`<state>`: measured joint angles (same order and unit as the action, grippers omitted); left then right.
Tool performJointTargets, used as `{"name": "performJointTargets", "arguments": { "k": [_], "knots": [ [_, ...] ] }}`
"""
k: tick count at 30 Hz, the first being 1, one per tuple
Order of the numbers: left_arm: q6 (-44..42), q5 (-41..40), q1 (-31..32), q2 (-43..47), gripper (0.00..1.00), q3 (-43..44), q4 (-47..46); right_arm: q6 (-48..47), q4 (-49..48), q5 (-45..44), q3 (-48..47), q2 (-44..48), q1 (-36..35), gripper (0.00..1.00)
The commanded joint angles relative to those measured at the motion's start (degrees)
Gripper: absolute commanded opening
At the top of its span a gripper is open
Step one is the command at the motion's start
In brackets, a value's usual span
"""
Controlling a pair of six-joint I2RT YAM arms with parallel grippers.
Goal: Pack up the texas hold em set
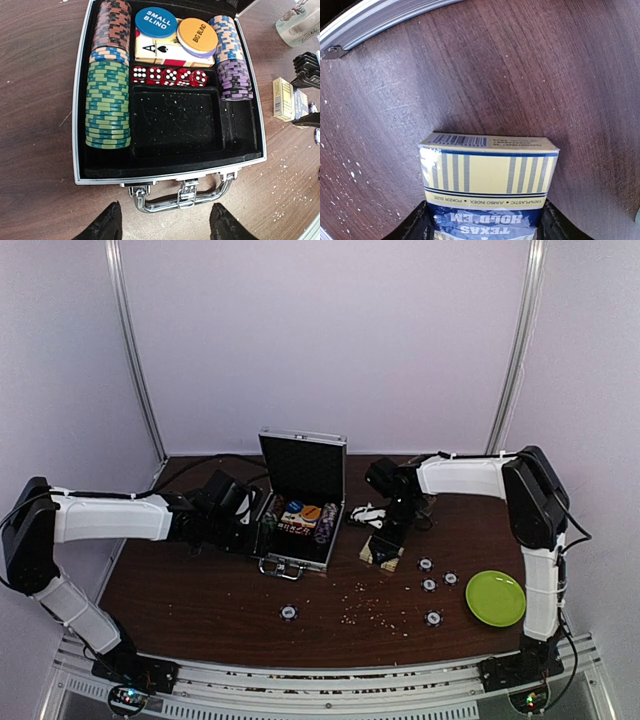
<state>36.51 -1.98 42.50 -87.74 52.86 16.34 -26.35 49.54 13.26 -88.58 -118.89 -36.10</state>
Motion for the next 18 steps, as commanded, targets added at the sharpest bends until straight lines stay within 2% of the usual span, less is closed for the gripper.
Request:
{"name": "performJointTargets", "arguments": {
  "k": [1,3,7,9,12,18],
  "knots": [
    [-0.5,-1.1,0.3,1.1,0.62,-0.1,-1.3,0.4,3.6,0.8,-1.8,-1.0,0.0,0.55],
    [-0.7,-2.4,0.2,1.1,0.62,0.0,-0.6,0.6,4.2,1.3,-1.9,-0.8,0.0,0.59],
    [-1.6,-5.9,-0.4,1.2,0.65,1.0,2.3,0.7,5.3,0.4,-2.4,-1.9,-0.4,0.75],
    [-1.8,-6.4,-1.7,0.9,0.65,1.3,3.3,0.6,5.5,0.0,-2.6,-2.7,-0.5,0.76],
    [-2.3,-5.9,-3.9,0.4,0.66,1.5,3.4,0.7,5.9,0.1,-3.1,-3.4,-0.5,0.72],
    [-4.0,-1.8,-9.3,-1.9,0.68,1.4,1.1,0.2,8.0,1.1,-5.1,-1.5,-1.0,0.55]
  ]
}}
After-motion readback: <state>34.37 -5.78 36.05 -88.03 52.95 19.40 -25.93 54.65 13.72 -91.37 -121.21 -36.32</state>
